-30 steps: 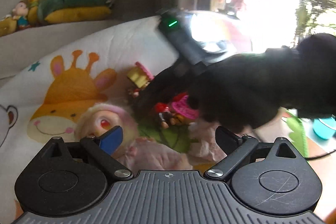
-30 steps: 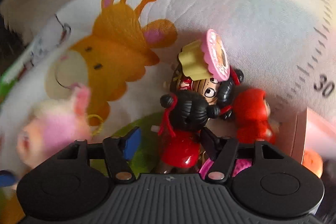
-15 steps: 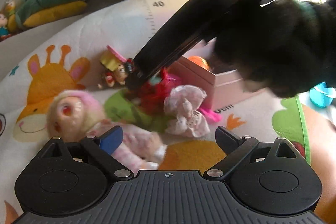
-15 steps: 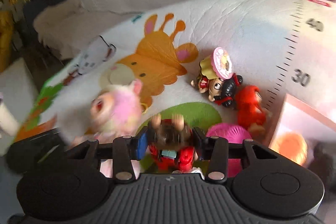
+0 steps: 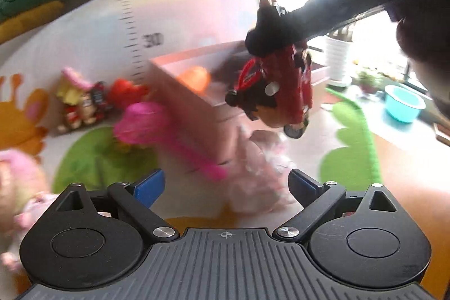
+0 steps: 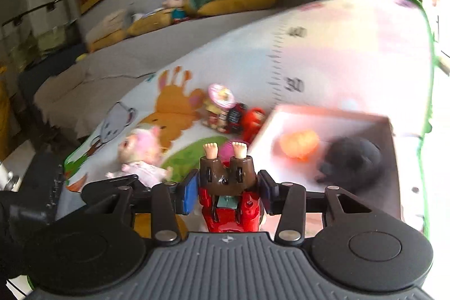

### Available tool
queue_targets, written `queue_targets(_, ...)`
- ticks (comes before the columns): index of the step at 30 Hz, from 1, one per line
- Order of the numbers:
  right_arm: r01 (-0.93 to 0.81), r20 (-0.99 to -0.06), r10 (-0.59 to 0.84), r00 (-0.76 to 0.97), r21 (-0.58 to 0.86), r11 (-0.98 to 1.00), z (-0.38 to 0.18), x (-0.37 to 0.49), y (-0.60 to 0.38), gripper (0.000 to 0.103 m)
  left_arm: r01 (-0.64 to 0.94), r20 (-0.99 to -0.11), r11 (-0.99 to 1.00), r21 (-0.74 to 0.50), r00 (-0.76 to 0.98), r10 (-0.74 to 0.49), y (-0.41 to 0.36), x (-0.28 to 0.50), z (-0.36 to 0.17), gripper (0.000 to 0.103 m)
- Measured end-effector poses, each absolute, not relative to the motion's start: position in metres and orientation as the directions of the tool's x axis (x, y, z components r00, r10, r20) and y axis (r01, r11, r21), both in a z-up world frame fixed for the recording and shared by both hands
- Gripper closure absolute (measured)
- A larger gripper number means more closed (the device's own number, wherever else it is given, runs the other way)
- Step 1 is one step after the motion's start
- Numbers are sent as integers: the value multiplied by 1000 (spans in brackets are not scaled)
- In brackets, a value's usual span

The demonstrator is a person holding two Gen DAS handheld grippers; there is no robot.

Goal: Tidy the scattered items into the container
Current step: 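Grasp the red-and-brown toy figure with the right tool while the left tool grasps the pink lace cloth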

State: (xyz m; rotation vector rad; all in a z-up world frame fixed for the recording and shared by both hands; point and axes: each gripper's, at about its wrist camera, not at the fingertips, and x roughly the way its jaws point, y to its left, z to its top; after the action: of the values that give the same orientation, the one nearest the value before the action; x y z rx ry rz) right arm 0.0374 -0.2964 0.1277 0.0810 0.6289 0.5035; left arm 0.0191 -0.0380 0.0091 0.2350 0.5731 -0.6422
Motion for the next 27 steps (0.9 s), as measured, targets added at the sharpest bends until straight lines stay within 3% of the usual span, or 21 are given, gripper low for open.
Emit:
queue_targets(6,-312,-588,428,686,294,904,89,22,-332,59,636,-595,769,59,641,-485,-71,20,-2,6)
queue_targets(10,-282,-578,434,691,337,898,74,5,-350,59,636,-597,762,119,659,-457,-83,14,-6,22)
queue_targets(14,-289,-555,445,702,349,891,73,1,-353,59,632,-604,763,139,664,-440,-85,8,-5,29)
queue_targets(19,-323,-526,463,713,340,883,74,16,-338,59,601,-595,767,224,707,-381,-89,3,-2,47)
queue_targets(27,-347,-509,462,726,310,885,76,1,-333,59,597,-622,776,201,690,-370,-73,-9,10,56)
